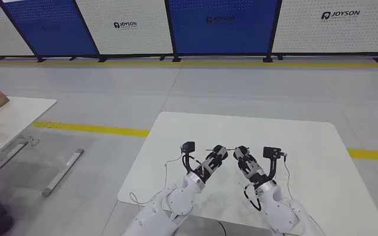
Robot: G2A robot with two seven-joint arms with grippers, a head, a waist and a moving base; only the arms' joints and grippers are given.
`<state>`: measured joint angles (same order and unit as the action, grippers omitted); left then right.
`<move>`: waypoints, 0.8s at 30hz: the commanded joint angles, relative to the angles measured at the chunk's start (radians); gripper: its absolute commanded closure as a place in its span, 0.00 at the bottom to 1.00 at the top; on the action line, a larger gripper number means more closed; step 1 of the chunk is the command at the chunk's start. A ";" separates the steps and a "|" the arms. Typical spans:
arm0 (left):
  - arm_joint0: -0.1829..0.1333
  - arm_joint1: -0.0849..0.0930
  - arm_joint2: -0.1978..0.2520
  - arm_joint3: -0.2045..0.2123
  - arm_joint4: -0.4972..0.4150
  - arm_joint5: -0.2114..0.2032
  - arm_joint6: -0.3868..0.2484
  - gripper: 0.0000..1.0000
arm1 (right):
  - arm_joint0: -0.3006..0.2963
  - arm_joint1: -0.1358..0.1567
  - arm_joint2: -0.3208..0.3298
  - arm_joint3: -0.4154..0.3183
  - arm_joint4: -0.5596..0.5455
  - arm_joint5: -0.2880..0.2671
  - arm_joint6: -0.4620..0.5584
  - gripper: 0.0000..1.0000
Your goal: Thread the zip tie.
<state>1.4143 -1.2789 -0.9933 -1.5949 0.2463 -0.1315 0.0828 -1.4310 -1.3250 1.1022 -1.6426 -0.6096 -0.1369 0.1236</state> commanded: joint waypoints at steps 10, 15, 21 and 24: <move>0.011 0.002 -0.012 -0.015 0.002 -0.018 -0.031 1.00 | 0.006 -0.001 -0.002 -0.001 0.005 0.000 0.029 1.00; 0.013 0.002 -0.014 -0.019 0.011 -0.018 -0.031 1.00 | 0.012 -0.001 0.005 0.000 0.039 0.003 0.062 1.00; 0.008 -0.001 -0.013 -0.016 0.018 0.003 -0.014 1.00 | 0.003 0.000 0.013 -0.012 0.055 -0.011 0.052 0.01; 0.005 -0.003 -0.012 -0.011 0.013 0.012 -0.011 1.00 | -0.001 0.001 0.018 -0.013 0.050 -0.011 0.043 0.05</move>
<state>1.4201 -1.2812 -1.0055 -1.6078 0.2617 -0.1227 0.0713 -1.4314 -1.3246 1.1187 -1.6557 -0.5571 -0.1494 0.1694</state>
